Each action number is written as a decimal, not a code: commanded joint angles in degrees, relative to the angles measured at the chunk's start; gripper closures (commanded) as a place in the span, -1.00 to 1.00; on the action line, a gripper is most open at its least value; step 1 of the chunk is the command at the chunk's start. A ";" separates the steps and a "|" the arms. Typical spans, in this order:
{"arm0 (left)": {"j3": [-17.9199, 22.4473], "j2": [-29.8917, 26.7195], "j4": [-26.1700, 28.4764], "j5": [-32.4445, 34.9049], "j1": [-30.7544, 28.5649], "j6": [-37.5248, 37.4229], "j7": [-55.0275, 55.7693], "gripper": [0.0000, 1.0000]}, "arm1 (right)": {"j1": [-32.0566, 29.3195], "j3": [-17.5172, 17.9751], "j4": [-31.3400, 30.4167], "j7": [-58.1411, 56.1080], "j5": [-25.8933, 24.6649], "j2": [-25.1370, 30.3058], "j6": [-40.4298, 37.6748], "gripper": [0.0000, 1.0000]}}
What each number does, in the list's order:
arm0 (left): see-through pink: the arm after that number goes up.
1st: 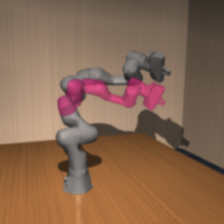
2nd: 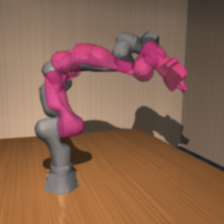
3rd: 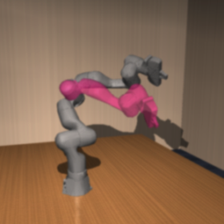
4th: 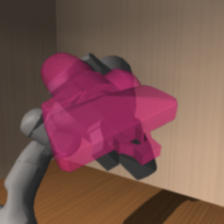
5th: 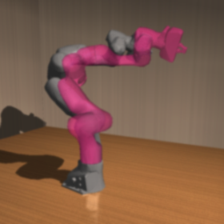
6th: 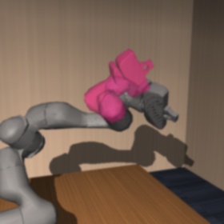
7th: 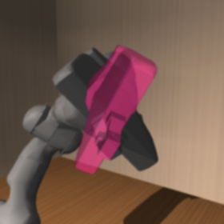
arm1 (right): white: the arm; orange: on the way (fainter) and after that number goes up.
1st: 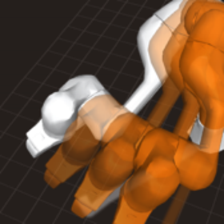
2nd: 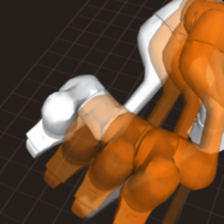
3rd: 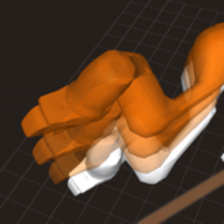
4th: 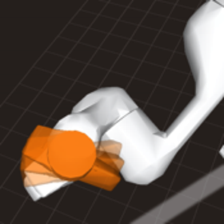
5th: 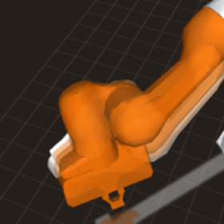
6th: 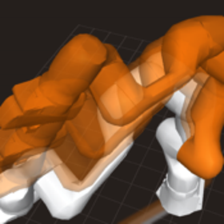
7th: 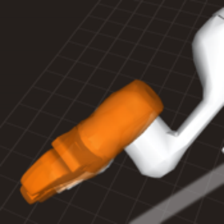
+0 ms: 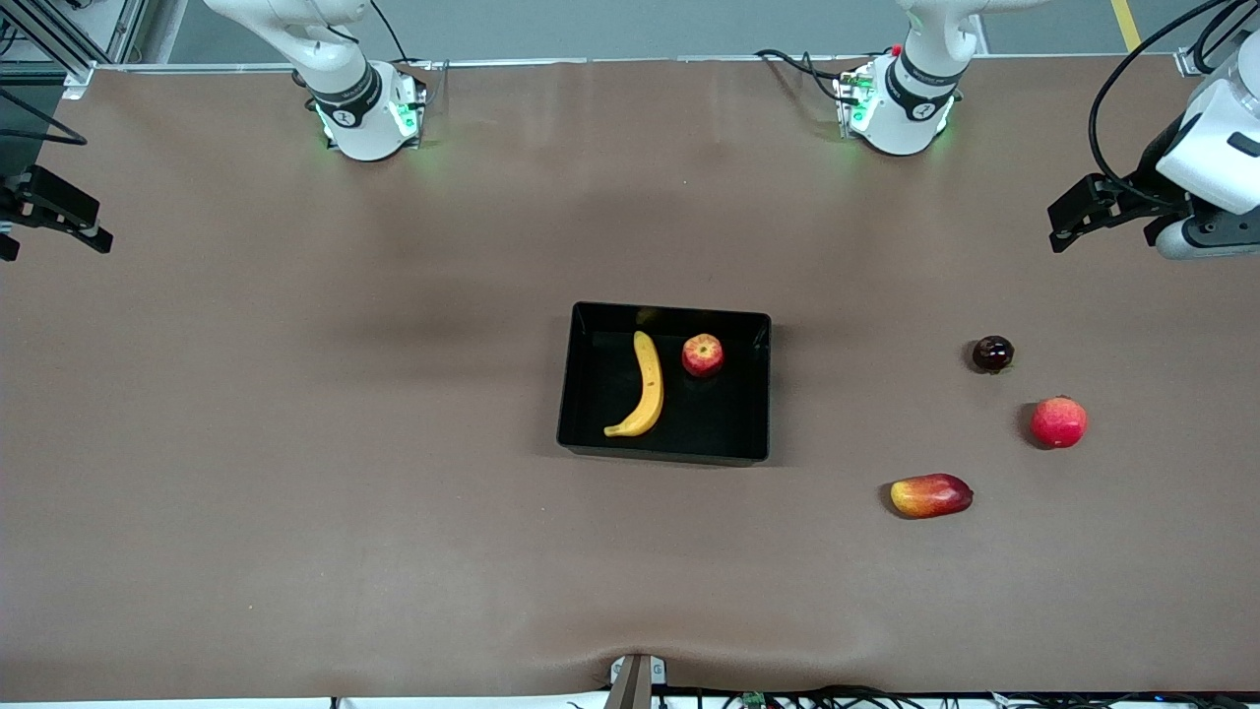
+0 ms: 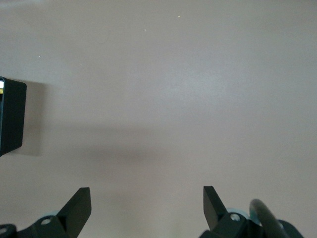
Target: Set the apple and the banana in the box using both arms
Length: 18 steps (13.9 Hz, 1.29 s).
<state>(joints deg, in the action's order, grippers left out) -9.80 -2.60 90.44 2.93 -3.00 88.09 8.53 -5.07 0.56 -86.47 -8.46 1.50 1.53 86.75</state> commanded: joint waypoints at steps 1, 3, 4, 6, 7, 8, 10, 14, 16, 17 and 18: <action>0.22 -0.83 -0.52 -1.00 0.02 0.06 -1.24 -1.00 | -0.73 0.41 1.05 0.72 0.00 -0.21 -0.62 -1.00; 0.22 -0.56 -0.88 -0.91 0.10 -0.02 -1.24 -1.00 | -0.73 0.41 1.05 0.72 0.00 -0.21 -0.62 -1.00; 0.22 -0.30 -1.06 -0.91 0.19 -0.02 -1.15 -1.00 | -0.73 0.41 1.05 0.72 0.00 -0.21 -0.62 -1.00; 0.22 -0.21 -1.41 -0.82 0.28 -0.02 -1.07 -1.00 | -0.73 0.41 1.13 0.64 0.00 -0.21 -0.53 -1.00; 0.22 -0.21 -1.50 -0.91 0.19 -0.02 -1.15 -1.00 | -0.73 0.41 1.13 0.64 0.00 -0.21 -0.53 -1.00; 0.22 -0.21 -1.50 -1.00 0.10 -0.02 -1.24 -1.00 | -0.73 0.41 1.13 0.64 0.00 -0.21 -0.53 -1.00; 0.22 -0.21 -1.85 -1.17 0.02 -0.02 -1.24 -1.00 | -0.65 0.41 1.13 0.64 0.00 -0.21 -0.45 -1.00; 0.22 -0.21 -1.94 -1.26 0.19 -0.20 -1.06 -1.00 | -0.64 0.41 1.13 0.64 0.08 -0.21 -0.53 -1.00; 0.22 -0.12 -1.94 -1.26 0.28 -0.20 -1.06 -1.00 | -0.64 0.41 1.13 0.64 0.08 -0.21 -0.53 -1.00; 0.22 0.14 -1.94 -1.26 0.28 -0.20 -1.06 -1.00 | -0.64 0.49 1.13 0.64 0.17 -0.21 -0.45 -1.00; 0.22 0.32 -1.94 -1.26 0.37 -0.20 -1.15 -1.00 | -0.64 0.49 1.13 0.72 0.17 -0.21 -0.53 -1.00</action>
